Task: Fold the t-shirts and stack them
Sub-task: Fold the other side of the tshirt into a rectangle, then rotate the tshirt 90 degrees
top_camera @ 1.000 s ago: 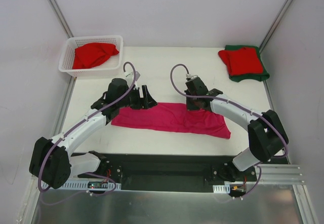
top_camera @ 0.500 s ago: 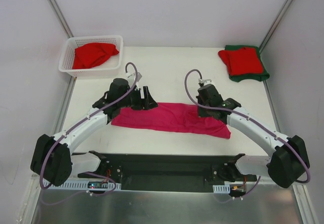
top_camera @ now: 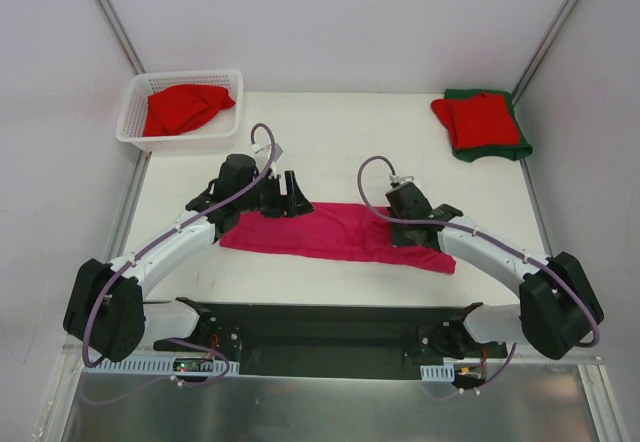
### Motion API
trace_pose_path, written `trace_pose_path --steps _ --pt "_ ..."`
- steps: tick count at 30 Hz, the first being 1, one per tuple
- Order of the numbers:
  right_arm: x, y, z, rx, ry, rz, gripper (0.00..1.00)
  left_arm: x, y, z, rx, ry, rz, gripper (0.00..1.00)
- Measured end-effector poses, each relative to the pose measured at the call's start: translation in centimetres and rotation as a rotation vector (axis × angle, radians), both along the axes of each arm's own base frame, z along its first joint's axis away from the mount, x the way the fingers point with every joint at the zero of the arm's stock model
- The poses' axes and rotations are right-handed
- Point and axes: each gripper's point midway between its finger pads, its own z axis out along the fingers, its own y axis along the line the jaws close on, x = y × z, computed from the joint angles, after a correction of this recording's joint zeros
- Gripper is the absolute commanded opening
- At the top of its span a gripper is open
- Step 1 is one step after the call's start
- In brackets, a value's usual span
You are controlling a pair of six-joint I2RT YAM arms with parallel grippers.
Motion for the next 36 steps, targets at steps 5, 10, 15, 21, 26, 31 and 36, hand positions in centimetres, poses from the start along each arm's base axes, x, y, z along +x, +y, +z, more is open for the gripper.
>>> trace_pose_path --steps 5,10,15,21,26,31,36 --pt "0.3 0.2 -1.1 -0.015 0.019 0.002 0.01 0.0 0.0 0.0 0.0 0.0 0.001 0.72" --pt "1.3 0.8 -2.0 -0.039 0.04 0.013 0.01 0.0 0.0 0.0 0.0 -0.002 0.001 0.72" --pt "3.8 2.4 -1.4 -0.044 0.012 0.034 0.01 -0.3 0.2 0.3 -0.005 -0.013 0.001 0.71" --pt "6.6 4.2 0.4 -0.021 -0.05 0.05 0.01 -0.5 0.3 0.9 -0.013 -0.029 0.002 0.71" --pt "7.1 4.3 0.4 -0.028 -0.059 0.052 0.01 -0.5 0.3 1.2 -0.017 -0.036 0.002 0.71" --pt "7.1 4.0 0.6 -0.033 -0.069 0.043 0.01 -0.7 0.2 1.2 -0.022 -0.033 -0.008 0.71" --pt "5.2 2.3 2.7 -0.021 -0.11 0.023 0.01 -1.0 -0.4 0.7 -0.037 -0.008 -0.046 0.72"
